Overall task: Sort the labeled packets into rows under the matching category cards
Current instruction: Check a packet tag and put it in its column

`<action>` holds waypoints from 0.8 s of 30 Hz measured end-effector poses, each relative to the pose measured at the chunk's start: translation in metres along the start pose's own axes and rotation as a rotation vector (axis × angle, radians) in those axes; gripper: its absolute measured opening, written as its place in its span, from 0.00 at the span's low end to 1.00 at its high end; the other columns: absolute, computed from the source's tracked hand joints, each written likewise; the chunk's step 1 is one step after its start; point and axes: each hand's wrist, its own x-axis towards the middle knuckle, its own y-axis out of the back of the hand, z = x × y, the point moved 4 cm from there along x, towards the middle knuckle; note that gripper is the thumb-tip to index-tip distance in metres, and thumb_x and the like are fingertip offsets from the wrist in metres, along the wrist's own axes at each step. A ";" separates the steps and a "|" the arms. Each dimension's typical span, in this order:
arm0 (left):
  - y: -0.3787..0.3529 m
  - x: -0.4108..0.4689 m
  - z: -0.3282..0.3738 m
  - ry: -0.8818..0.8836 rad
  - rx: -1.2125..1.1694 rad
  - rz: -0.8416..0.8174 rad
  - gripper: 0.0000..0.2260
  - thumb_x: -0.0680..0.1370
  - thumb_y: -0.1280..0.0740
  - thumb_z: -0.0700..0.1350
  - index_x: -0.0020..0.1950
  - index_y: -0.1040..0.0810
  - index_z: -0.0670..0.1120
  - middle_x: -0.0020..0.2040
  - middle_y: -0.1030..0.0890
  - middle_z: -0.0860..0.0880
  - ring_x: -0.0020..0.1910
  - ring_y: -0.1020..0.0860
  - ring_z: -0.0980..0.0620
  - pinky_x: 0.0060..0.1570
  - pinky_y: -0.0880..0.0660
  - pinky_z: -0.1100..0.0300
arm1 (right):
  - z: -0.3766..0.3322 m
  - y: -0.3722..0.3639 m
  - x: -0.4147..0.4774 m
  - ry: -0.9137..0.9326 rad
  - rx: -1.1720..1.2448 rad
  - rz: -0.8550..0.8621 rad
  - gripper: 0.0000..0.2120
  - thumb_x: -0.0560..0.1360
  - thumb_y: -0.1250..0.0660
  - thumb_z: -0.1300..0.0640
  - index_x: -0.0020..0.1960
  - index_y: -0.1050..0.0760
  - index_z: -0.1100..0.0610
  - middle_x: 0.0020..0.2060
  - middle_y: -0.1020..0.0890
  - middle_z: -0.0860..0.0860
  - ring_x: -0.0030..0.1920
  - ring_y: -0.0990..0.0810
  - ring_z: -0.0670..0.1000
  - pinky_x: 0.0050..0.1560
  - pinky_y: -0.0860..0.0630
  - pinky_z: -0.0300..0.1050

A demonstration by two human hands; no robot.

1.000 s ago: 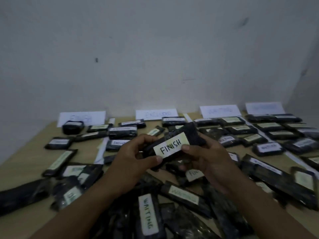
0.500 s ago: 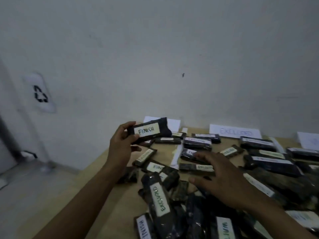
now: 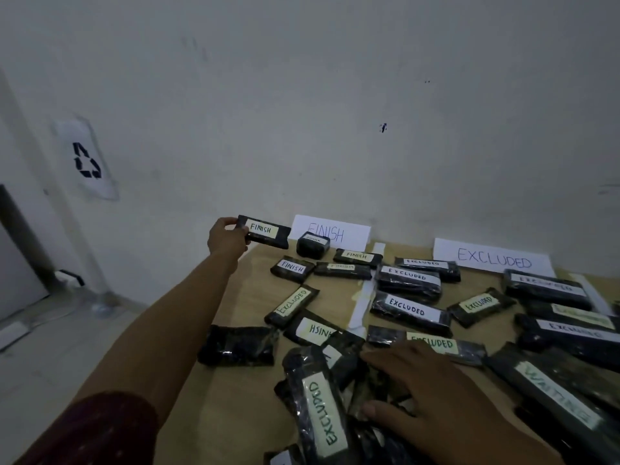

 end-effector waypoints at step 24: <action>-0.044 0.037 -0.033 -0.062 0.565 0.015 0.15 0.77 0.32 0.50 0.56 0.20 0.41 0.57 0.19 0.42 0.55 0.22 0.44 0.49 0.29 0.58 | 0.006 -0.001 0.012 0.048 -0.046 -0.053 0.38 0.61 0.64 0.24 0.71 0.54 0.28 0.68 0.42 0.28 0.65 0.47 0.34 0.62 0.43 0.33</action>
